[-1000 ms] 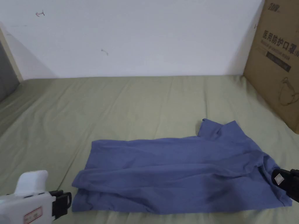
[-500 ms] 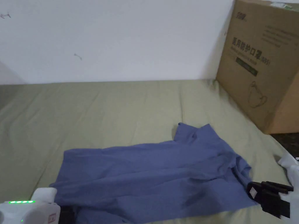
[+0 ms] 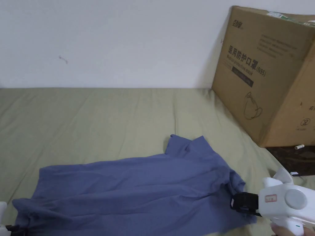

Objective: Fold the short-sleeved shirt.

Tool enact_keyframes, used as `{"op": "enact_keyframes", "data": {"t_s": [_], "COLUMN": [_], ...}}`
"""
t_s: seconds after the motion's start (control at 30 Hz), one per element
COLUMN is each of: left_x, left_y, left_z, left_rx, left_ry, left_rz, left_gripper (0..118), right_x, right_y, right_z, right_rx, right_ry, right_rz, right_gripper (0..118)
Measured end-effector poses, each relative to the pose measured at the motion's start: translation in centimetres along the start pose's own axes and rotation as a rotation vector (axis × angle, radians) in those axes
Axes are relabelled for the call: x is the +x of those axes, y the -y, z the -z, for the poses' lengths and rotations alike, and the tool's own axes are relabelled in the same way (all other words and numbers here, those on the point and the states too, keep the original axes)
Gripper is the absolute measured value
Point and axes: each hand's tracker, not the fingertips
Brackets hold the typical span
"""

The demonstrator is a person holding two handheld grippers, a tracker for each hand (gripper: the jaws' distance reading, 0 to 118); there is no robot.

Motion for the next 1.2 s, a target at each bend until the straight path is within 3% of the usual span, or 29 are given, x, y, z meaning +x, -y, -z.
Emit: {"op": "enact_keyframes", "data": {"t_s": [0.03,0.1,0.17,0.2,0.23,0.27,0.43,0.67,0.83,0.93,0.97,1.0,1.03,1.07,1.1,1.13,1.17,1.2], "left_x": [0.0,0.1,0.2,0.2,0.2,0.1,-1.4,-2.0,-3.2,-4.4,-4.8,-5.1,-5.2,-5.6,-5.8,-5.9,-5.8,-5.0], "left_y": [0.0,-0.1,0.0,0.0,0.0,0.0,-0.8,1.9,8.4,10.7,11.1,11.1,11.0,10.9,10.7,10.5,10.4,9.6], "left_z": [0.1,0.3,0.7,0.7,0.8,1.0,-0.6,-6.5,-8.0,-8.2,-8.4,-8.7,-9.1,-9.1,-9.3,-9.5,-9.7,-10.5], "left_rx": [-0.003,-0.011,-0.023,-0.027,-0.031,-0.033,0.003,-0.092,-0.249,-0.213,-0.195,-0.181,-0.156,-0.138,-0.129,-0.126,-0.122,-0.067], "left_ry": [-0.003,-0.013,-0.014,-0.017,-0.013,-0.014,0.003,0.051,0.102,0.156,0.143,0.127,0.094,0.052,0.028,0.008,0.013,0.017], "left_rz": [-0.005,-0.01,-0.011,-0.008,-0.011,-0.01,-0.09,-0.051,-0.163,-0.243,-0.278,-0.295,-0.296,-0.281,-0.266,-0.256,-0.252,-0.243], "left_gripper": [4,4,4,4,4,4,4,4,4,5,8,15,27,50,78,105,118,113], "right_x": [0.4,-0.4,-1.9,-2.4,-2.7,-2.8,-2.4,0.5,2.5,3.3,3.1,2.7,2.6,2.3,2.1,2.0,1.8,1.4], "right_y": [0.2,0.4,1.5,1.8,2.0,2.2,3.1,8.3,14.0,16.3,16.5,16.6,16.7,16.8,16.5,15.9,15.6,15.3], "right_z": [1.0,1.5,0.1,-0.8,-1.2,-1.8,-6.8,-13.6,-13.4,-12.9,-12.8,-13.0,-13.2,-13.3,-13.4,-14.1,-14.6,-15.2], "right_rx": [-0.046,-0.123,-0.068,-0.05,-0.072,-0.086,-0.042,-0.075,-0.205,-0.202,-0.198,-0.178,-0.173,-0.182,-0.184,-0.133,-0.131,-0.107], "right_ry": [0.001,0.052,0.113,0.054,-0.013,-0.056,-0.041,-0.069,-0.063,-0.057,-0.058,-0.022,0.036,0.093,0.119,0.102,0.084,0.081], "right_rz": [-0.011,-0.071,-0.233,-0.277,-0.278,-0.268,-0.284,-0.269,-0.21,-0.189,-0.182,-0.179,-0.19,-0.191,-0.183,-0.184,-0.182,-0.183], "right_gripper": [116,92,71,48,12,8,8,8,8,9,15,30,58,103,118,116,116,116]}}
